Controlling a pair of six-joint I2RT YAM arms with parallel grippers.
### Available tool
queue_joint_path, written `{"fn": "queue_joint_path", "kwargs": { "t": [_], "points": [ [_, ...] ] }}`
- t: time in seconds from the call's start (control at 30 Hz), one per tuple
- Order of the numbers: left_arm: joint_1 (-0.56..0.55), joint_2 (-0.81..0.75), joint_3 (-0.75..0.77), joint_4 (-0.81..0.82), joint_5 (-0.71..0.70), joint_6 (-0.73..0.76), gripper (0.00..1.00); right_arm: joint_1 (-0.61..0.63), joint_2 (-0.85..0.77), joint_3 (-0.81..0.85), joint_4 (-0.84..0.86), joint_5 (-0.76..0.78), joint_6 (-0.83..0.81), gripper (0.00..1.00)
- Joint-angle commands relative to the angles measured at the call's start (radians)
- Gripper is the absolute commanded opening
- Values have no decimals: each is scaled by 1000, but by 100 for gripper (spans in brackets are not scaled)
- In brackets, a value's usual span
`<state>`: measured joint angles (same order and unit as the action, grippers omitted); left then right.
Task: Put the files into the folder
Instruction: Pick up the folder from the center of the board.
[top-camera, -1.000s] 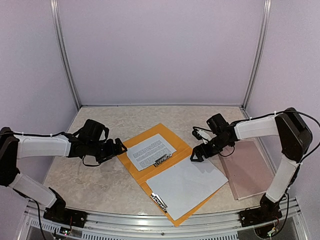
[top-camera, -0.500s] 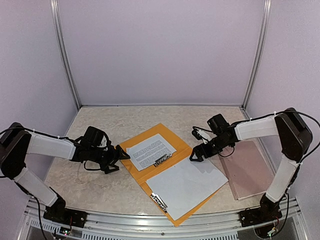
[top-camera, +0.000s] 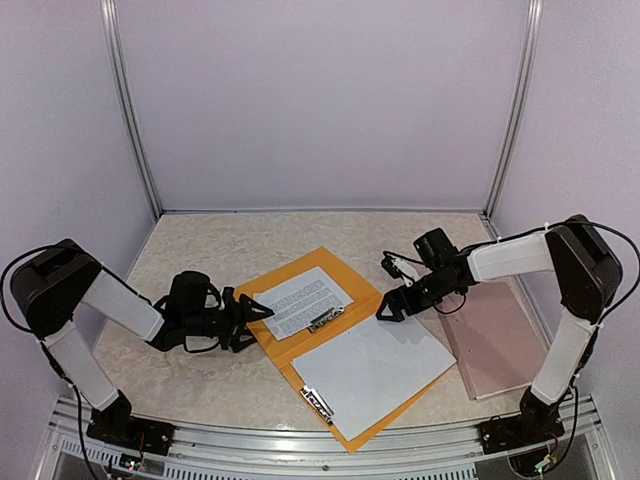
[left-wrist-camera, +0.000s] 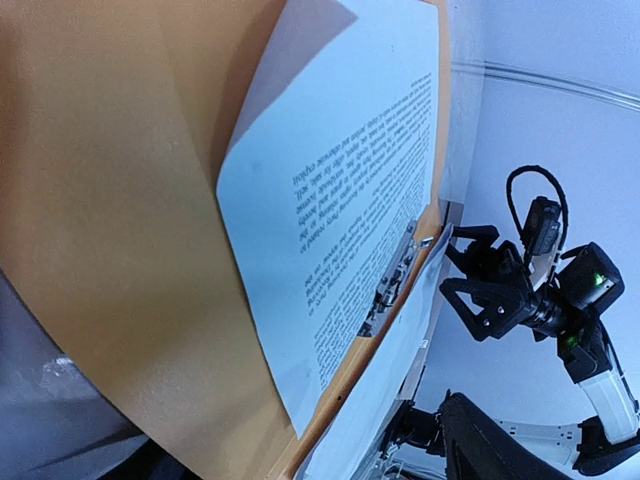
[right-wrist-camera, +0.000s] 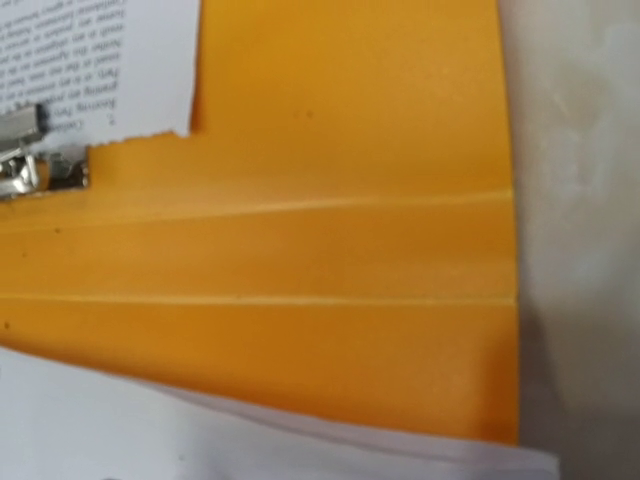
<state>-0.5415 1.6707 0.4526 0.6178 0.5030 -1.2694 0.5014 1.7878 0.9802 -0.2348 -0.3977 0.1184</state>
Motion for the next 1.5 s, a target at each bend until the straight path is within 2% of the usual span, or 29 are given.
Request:
{"fn": "queue_joint_path", "kwargs": {
  "t": [0.0, 0.1, 0.27, 0.43, 0.73, 1.17, 1.47],
  "points": [
    [-53, 79, -117, 98, -94, -96, 74, -6, 23, -55, -10, -23, 15, 83],
    [-88, 112, -110, 247, -110, -44, 68, -5, 4, -73, 0, -17, 14, 83],
    [-132, 101, -60, 289, -150, 100, 61, -5, -22, -76, 3, -17, 11, 83],
    [-131, 45, -3, 228, -151, 218, 59, -5, -19, -83, 3, -18, 2, 83],
    [-126, -87, 141, -16, -116, 407, 63, -6, 12, -70, -10, -14, -14, 82],
    [-129, -148, 199, -117, 10, 597, 63, -6, 43, -53, -14, -8, -6, 82],
    [-159, -253, 230, -276, 4, 710, 63, -5, 65, -52, -12, -9, 8, 81]
  ]
}}
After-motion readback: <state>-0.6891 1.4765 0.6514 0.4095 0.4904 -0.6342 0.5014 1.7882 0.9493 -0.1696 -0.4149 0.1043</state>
